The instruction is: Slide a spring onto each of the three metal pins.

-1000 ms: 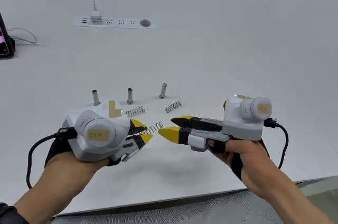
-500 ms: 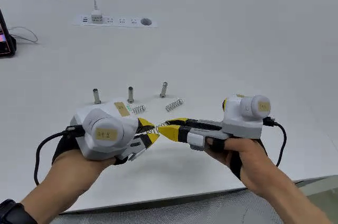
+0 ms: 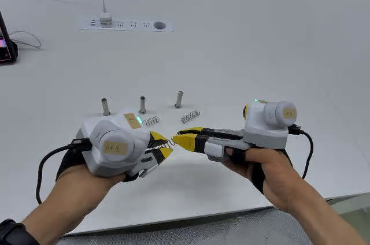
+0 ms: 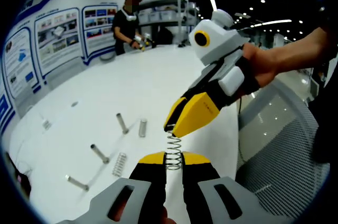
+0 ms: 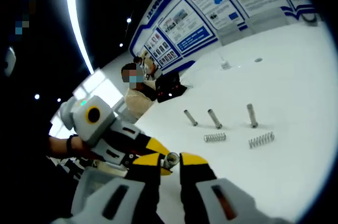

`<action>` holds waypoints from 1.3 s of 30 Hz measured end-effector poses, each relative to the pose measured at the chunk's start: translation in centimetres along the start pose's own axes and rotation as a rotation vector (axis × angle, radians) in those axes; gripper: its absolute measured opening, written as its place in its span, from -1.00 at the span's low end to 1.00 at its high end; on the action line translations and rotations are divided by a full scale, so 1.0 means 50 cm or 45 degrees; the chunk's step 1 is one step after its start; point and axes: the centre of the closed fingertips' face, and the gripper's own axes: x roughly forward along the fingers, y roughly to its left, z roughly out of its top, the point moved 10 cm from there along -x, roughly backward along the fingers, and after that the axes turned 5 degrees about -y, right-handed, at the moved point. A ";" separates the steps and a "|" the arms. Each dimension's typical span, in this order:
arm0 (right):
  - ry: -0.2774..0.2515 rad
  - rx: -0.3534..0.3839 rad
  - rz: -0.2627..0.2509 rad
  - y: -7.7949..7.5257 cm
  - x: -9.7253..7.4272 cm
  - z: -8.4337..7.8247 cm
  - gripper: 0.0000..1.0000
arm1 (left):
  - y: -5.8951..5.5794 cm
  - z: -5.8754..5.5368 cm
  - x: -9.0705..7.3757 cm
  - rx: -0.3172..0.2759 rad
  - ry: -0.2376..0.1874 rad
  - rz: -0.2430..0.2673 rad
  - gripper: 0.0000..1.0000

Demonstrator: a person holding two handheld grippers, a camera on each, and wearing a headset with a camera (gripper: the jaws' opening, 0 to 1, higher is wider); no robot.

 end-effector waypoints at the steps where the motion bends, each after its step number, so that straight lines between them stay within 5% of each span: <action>1: 0.005 -0.008 0.008 0.002 0.002 0.002 -0.71 | 0.001 0.000 0.000 0.000 0.000 -0.001 -0.80; 13: 0.183 -0.206 0.062 0.013 0.013 0.034 -0.75 | 0.006 0.007 0.000 -0.012 -0.022 -0.019 -0.81; 24: 0.431 -0.464 0.172 0.029 0.024 0.073 -0.75 | 0.005 0.022 -0.009 -0.002 -0.059 -0.056 -0.81; 30: 0.636 -0.686 0.259 0.049 0.044 0.083 -0.75 | 0.002 0.024 -0.011 0.007 -0.062 -0.087 -0.81; 39: 0.804 -0.875 0.357 0.066 0.065 0.086 -0.75 | -0.003 0.021 -0.018 0.030 -0.053 -0.121 -0.81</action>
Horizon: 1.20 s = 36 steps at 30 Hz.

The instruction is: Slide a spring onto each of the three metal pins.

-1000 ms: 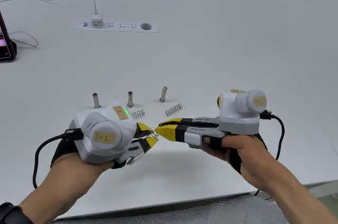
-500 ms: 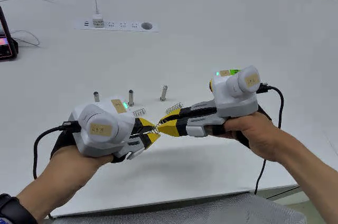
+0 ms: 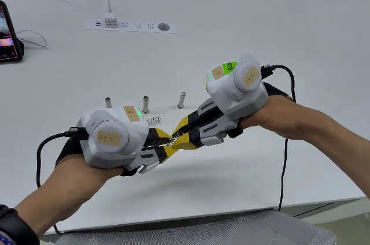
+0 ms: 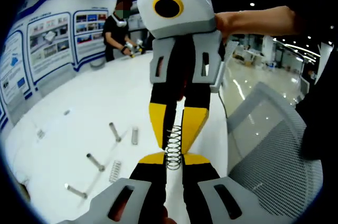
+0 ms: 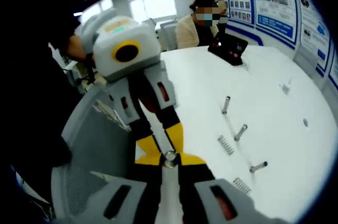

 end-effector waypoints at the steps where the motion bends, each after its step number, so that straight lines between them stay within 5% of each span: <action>1: 0.011 -0.017 0.008 0.000 0.001 0.002 -0.75 | 0.000 -0.001 -0.001 -0.001 0.000 -0.004 -0.81; 14: 0.178 -0.238 0.095 0.010 0.013 0.022 -0.76 | -0.005 -0.011 -0.002 0.003 -0.018 -0.056 -0.80; 22: 0.158 -0.231 0.097 0.001 0.016 0.024 -0.76 | 0.000 -0.020 -0.010 -0.059 -0.067 -0.021 -0.78; 36: 0.103 -0.193 0.069 -0.022 0.019 0.034 -0.76 | 0.025 -0.044 -0.036 -0.123 -0.060 0.062 -0.70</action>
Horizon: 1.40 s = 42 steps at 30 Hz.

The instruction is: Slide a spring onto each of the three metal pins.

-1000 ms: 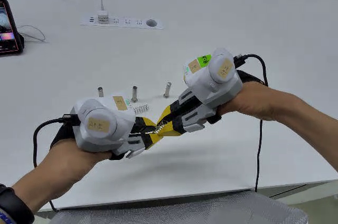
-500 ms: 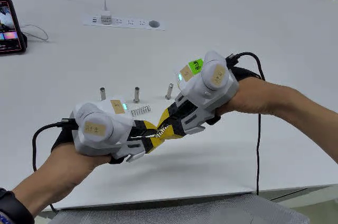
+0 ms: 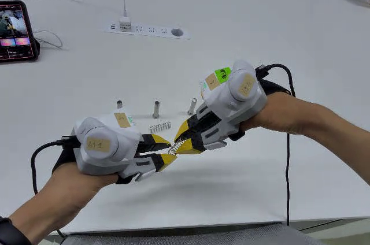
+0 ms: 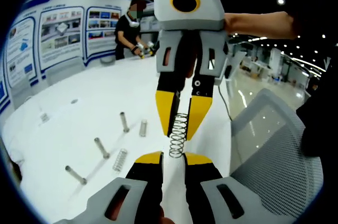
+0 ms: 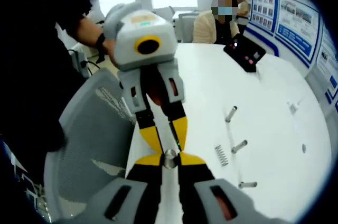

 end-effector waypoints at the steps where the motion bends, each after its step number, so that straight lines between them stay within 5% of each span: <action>1: -0.005 0.002 -0.003 -0.002 -0.001 0.000 -0.76 | 0.002 -0.001 -0.002 -0.005 0.000 0.005 -0.69; 18: -0.038 0.026 -0.015 -0.030 -0.003 0.009 -0.76 | 0.041 -0.035 -0.045 -0.102 -0.016 0.138 -0.55; 42: 0.025 0.013 -0.062 -0.123 0.033 0.029 -0.75 | 0.100 -0.088 -0.128 -0.213 0.007 0.374 -0.21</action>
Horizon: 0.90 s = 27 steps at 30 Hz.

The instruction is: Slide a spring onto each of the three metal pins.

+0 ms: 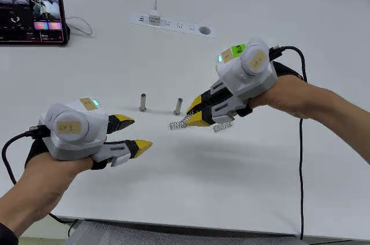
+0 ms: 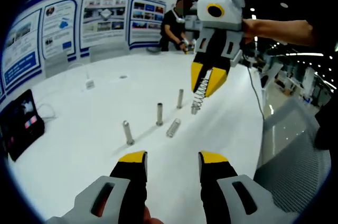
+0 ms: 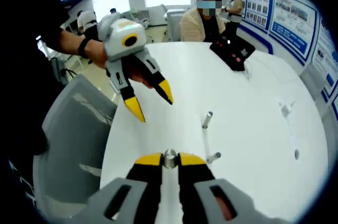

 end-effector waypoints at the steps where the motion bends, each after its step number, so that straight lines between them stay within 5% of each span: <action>1: 0.001 -0.007 0.001 -0.004 0.003 0.003 -0.75 | 0.003 -0.002 -0.004 -0.004 0.002 0.011 -0.19; 27: 0.042 -0.048 -0.021 -0.096 0.059 0.045 -0.75 | 0.047 -0.033 -0.061 -0.102 0.026 0.154 0.10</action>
